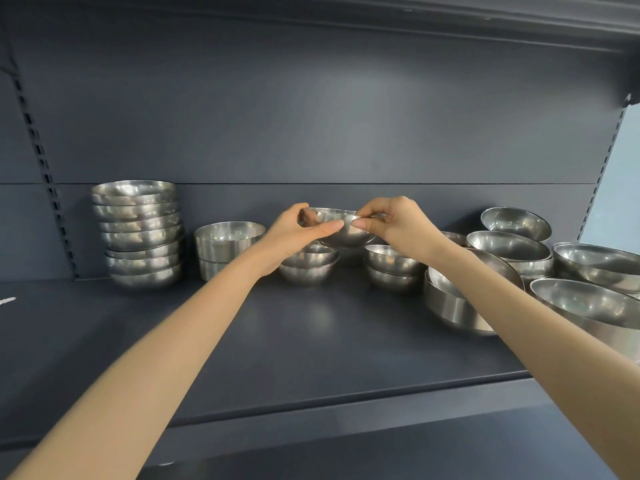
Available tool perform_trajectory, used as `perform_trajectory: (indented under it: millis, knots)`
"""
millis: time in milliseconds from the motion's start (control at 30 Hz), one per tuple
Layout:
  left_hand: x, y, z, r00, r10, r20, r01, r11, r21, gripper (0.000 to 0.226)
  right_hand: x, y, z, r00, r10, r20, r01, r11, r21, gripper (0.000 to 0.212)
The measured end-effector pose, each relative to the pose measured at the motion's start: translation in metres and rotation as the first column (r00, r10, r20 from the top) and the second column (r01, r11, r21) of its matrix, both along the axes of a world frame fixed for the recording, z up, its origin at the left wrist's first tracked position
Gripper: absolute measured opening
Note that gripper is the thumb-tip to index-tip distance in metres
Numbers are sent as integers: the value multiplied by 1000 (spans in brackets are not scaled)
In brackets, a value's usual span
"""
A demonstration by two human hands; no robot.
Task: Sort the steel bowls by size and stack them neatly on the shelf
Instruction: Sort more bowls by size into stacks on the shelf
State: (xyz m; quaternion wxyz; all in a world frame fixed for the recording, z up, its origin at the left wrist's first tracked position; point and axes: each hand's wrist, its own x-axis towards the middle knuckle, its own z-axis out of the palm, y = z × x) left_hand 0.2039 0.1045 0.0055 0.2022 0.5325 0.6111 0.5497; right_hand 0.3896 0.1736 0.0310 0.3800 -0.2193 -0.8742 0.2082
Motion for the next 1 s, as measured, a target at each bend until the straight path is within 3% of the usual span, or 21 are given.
perform_trajectory:
  millis: [100,167,233,300,367,467,567,633,767,867,1000]
  knots:
    - [-12,-4,-2,1000,12,18,-13,998,54,39,-8,1,1,996,61,-59,-65,996,-59,15]
    - [-19,-7,-3,999,24,29,-26,996,86,40,-13,3,1,995,58,-84,-68,989,-129,43]
    - [-23,-10,-3,998,47,37,-50,994,99,68,-16,2,0,997,48,-62,-63,965,-256,78]
    - [-24,-14,-2,996,79,38,-82,992,98,103,-20,6,-3,993,86,-78,-112,886,-449,94]
    - [-24,-15,-1,995,96,33,-99,990,99,114,-23,10,-5,981,153,-122,-195,790,-582,102]
    - [-28,-16,0,995,95,1,-94,992,89,123,-26,17,-6,968,207,-140,-249,772,-585,127]
    - [-35,-19,2,992,74,-98,-73,997,17,140,-30,25,-8,966,215,-145,-259,804,-535,127]
    - [-39,-20,5,980,73,-187,-77,997,-17,142,-33,26,-7,968,208,-144,-252,832,-494,115]
    - [-49,-16,11,941,66,-333,-89,994,-55,119,-40,33,-11,971,211,-109,-238,856,-459,87]
    - [-58,-12,13,890,53,-453,-122,985,-123,82,-49,39,-15,981,188,-55,-193,868,-457,89]
    - [-66,-7,13,796,5,-605,-189,952,-241,99,-58,46,-23,979,198,48,-154,875,-459,101]
